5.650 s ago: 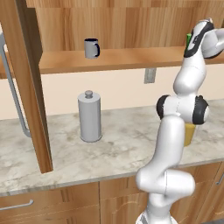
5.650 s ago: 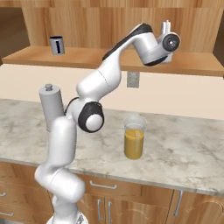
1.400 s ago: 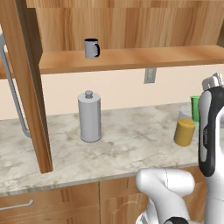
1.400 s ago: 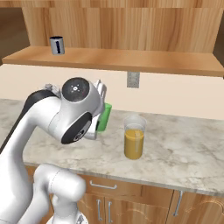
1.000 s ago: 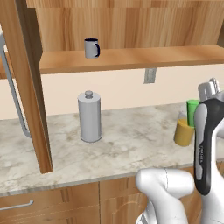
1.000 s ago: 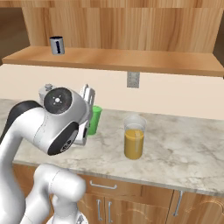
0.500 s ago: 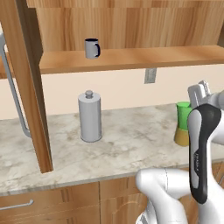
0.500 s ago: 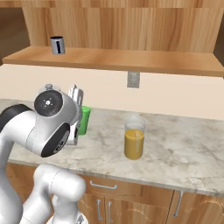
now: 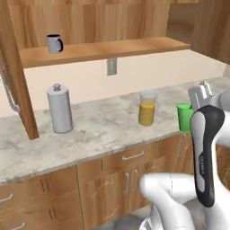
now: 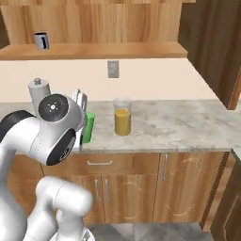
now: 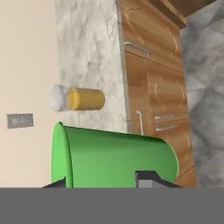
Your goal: There is a tray on the dining counter. Grab the cup, mug, and pitcher and place them on the tray. The pitcher may be placed next to the tray if it cannot fit the tray.
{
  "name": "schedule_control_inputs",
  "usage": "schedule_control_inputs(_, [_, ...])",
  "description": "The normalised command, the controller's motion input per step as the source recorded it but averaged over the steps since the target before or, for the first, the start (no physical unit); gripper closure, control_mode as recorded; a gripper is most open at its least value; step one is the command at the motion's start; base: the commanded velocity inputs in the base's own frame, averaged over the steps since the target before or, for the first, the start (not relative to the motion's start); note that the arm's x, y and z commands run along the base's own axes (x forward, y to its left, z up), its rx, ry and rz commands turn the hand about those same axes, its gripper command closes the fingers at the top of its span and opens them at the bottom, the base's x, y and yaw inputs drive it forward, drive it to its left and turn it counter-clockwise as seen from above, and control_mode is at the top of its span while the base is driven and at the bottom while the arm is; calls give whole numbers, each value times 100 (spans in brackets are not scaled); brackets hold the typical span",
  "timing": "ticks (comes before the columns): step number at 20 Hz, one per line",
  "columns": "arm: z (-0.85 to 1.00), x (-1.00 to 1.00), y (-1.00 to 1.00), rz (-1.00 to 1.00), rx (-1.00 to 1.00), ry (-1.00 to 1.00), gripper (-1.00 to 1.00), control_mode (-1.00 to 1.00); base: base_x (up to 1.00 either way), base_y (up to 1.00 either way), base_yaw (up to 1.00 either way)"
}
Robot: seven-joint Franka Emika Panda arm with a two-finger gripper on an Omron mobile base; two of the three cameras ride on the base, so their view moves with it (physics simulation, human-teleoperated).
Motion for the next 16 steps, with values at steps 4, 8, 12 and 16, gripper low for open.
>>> schedule_control_inputs(4, [0,0,0,0,0,0,100,100,-41,-1,-99])
schedule_control_inputs(8, [0,0,0,0,0,0,100,100,-24,0,-100])
schedule_control_inputs(12, [0,0,0,0,0,0,100,100,-6,0,-100])
schedule_control_inputs(16, [0,0,0,0,0,0,100,100,0,0,-100])
